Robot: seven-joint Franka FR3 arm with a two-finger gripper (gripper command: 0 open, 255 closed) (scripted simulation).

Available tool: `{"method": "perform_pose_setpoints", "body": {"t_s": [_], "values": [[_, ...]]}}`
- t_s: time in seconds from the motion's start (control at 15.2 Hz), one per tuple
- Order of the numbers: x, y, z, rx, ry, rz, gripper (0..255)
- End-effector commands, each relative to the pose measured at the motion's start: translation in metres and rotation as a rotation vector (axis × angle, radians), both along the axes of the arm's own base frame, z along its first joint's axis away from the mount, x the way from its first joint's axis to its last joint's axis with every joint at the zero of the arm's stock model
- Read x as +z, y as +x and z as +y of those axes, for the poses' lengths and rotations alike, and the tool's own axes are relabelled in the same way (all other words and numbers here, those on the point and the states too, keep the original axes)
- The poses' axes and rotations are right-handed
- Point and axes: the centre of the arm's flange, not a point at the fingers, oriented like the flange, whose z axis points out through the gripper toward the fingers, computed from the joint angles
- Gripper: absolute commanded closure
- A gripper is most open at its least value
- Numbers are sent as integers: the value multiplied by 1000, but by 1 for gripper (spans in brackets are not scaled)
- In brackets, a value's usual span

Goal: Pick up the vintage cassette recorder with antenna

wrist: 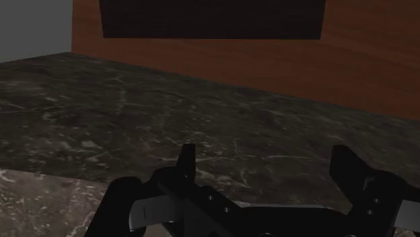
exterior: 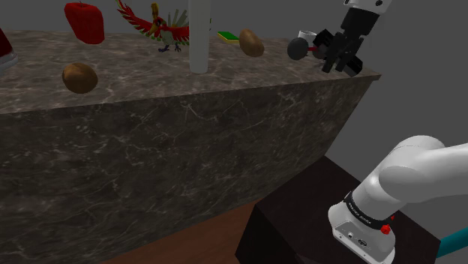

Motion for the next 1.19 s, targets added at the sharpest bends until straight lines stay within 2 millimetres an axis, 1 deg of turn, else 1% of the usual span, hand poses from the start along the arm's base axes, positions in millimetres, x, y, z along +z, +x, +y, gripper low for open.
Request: {"method": "perform_pose_setpoints", "body": {"t_s": [0.0,0.26,0.53,0.79,1.12], "values": [[0,0,0,0,0,0,0],[-3,51,0,-120,-189,43,0],[-8,101,-6,-240,-377,86,0],[-13,149,-20,-361,-566,130,0],[-18,207,-46,-511,-802,184,0]]}}
